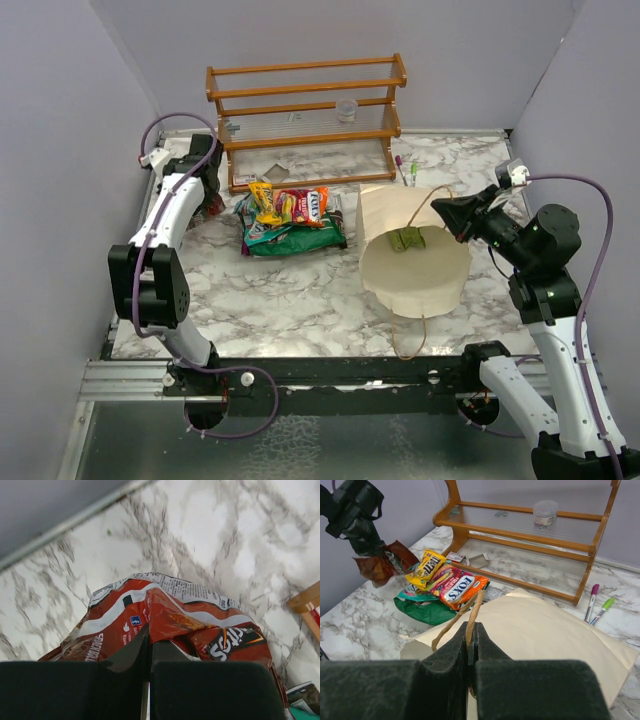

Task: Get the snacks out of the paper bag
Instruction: Place the snack at the center of the board.

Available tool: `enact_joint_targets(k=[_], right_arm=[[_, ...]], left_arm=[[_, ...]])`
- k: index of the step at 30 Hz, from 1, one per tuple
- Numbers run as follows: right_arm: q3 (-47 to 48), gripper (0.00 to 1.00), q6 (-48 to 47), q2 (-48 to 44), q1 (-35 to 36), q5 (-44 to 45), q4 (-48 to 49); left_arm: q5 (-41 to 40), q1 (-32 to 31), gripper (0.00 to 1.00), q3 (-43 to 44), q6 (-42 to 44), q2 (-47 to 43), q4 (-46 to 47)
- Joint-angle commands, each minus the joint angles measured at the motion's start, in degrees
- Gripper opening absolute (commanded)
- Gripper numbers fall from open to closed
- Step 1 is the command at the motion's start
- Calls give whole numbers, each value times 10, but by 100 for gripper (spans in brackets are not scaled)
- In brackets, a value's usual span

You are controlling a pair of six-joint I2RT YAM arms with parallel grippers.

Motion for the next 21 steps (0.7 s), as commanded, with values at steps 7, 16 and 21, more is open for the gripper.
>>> enact_joint_targets(k=[7, 16, 21], right_arm=[[0, 2, 2, -14, 2, -3, 5], [3, 2, 2, -14, 2, -4, 1], [-1, 2, 3, -18, 2, -2, 4]], left_arm=[[119, -40, 16, -80, -186, -6, -28], [184, -59, 48, -154, -222, -115, 3], [183, -59, 92, -189, -198, -236, 50]])
